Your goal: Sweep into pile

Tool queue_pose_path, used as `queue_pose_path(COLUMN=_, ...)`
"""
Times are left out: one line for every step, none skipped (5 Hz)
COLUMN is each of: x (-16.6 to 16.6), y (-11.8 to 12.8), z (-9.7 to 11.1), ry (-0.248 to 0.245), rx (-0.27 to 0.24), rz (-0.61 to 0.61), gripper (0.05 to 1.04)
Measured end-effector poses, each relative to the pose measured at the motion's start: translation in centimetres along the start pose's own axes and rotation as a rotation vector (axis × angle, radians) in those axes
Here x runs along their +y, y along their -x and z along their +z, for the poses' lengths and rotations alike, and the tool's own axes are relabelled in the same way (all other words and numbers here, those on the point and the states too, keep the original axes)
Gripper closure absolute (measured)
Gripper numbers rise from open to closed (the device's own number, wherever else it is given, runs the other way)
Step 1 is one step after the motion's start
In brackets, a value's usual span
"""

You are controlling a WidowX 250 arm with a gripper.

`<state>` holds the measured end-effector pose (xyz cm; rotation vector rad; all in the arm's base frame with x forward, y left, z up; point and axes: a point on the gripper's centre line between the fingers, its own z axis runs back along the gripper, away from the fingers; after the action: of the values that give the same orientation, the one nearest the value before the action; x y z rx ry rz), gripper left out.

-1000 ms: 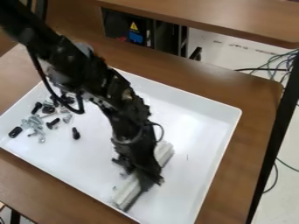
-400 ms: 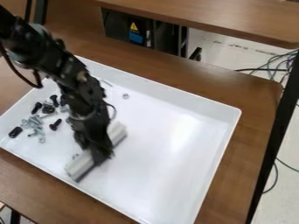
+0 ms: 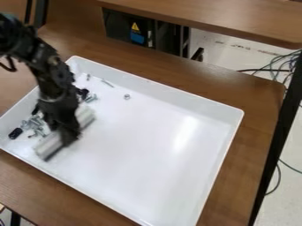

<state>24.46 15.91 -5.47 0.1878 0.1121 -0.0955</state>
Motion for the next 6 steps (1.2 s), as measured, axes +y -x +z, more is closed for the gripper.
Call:
queue_pose_path(x=2.5, y=1.2, z=-0.3, ry=-0.023, rx=0.025, rz=-0.038, gripper=0.725)
queue_pose_path(x=3.2, y=1.2, z=-0.4, ry=-0.022, rx=0.046, rz=-0.065, gripper=0.725)
queue_pose_path(x=2.9, y=0.9, z=-0.3, ry=0.002, rx=0.038, rz=-0.051, gripper=0.725)
queue_pose_path(x=0.7, y=-0.4, z=0.6, ry=0.036, rx=0.007, rz=-0.07, gripper=0.725)
queue_pose_path(x=-2.3, y=-1.5, z=1.4, ry=0.103, rx=-0.015, rz=-0.074, gripper=0.725)
queue_pose_path(x=-5.2, y=-2.7, z=3.7, ry=0.099, rx=-0.014, rz=-0.14, gripper=0.725)
